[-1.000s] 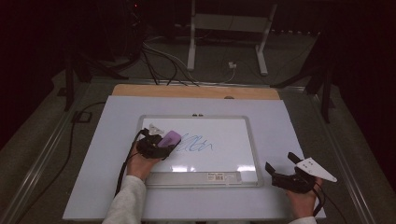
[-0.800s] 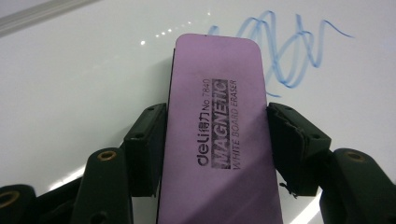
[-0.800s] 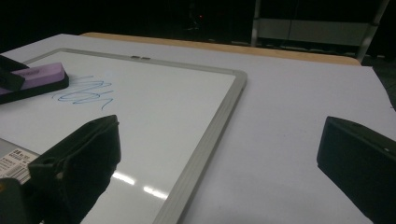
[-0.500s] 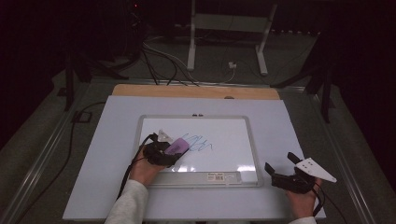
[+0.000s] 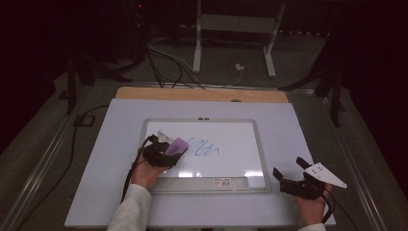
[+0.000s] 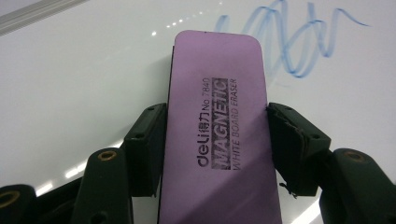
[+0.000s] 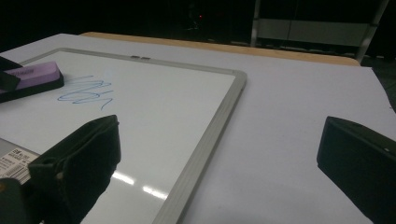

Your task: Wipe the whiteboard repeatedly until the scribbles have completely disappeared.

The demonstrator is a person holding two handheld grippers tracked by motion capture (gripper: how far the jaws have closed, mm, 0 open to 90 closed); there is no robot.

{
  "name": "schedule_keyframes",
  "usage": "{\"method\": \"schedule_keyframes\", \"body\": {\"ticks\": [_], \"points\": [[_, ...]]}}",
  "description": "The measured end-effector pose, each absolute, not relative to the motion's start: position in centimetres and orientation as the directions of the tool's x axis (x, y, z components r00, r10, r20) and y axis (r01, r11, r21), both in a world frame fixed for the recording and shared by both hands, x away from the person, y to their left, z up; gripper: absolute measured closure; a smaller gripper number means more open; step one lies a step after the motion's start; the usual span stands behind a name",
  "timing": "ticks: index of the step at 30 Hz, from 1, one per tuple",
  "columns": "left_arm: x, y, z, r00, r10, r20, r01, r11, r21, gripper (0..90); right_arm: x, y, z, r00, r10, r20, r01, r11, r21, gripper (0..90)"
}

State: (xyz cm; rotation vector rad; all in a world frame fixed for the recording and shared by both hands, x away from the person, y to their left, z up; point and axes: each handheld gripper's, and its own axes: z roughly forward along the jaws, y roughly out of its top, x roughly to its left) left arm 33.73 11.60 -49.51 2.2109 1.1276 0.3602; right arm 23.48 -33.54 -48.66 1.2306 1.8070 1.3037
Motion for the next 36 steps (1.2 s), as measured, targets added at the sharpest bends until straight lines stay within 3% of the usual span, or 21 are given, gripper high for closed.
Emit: {"method": "schedule_keyframes", "body": {"ticks": [12, 26, 36], "points": [[33.0, 9.1, -49.5, 0.689, 0.722, -0.065, 0.584, -0.501, 0.639, 42.0, 23.5, -33.5, -48.6, -0.4, 0.915, 0.053, 0.339, 0.094, 0.936, 0.2], [35.9, 12.7, -49.6, 0.472, 0.881, -0.027, 0.686, -0.347, 0.64, 42.1, 23.5, -33.6, -48.7, -0.396, 0.916, 0.059, 0.343, 0.088, 0.935, 0.2], [35.2, 10.4, -49.4, 0.549, 0.836, -0.014, 0.654, -0.419, 0.63, 42.1, 23.5, -33.5, -48.7, -0.399, 0.915, 0.057, 0.344, 0.092, 0.935, 0.2]]}}
